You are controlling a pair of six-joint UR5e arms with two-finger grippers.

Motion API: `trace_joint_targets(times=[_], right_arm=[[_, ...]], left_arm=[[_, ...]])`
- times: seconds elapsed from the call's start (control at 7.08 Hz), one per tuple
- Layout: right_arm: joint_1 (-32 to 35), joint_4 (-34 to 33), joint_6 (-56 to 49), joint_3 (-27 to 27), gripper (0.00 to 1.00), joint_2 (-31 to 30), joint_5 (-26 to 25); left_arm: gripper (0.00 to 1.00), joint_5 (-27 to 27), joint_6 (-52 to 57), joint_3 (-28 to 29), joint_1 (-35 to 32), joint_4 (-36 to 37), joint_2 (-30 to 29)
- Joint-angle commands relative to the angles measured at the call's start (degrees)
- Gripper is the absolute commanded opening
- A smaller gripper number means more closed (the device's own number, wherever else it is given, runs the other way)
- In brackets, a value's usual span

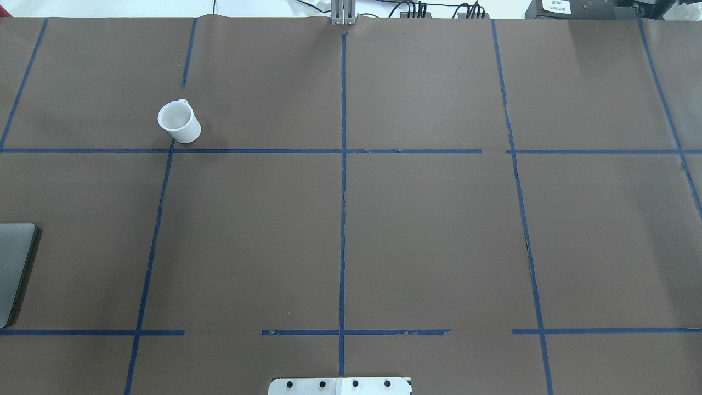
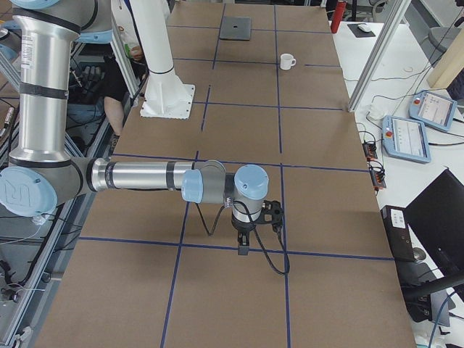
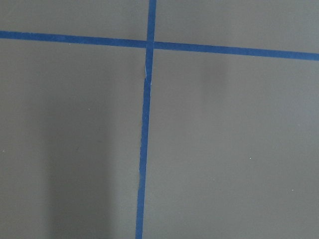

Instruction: Place cup on laptop

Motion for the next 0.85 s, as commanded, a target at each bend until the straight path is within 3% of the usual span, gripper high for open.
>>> trace_joint_targets(times=[0.0,0.71], right_arm=[[0.0,0.0,0.0,0.0,1.00,0.0,0.0],[0.0,0.0,0.0,0.0,1.00,0.0,0.0]], left_arm=[[1.00,-2.8,0.0,-0.8,0.0,0.1,0.2],[1.00,-4.0,-1.1,-2.9,0.5,-1.0,0.4]])
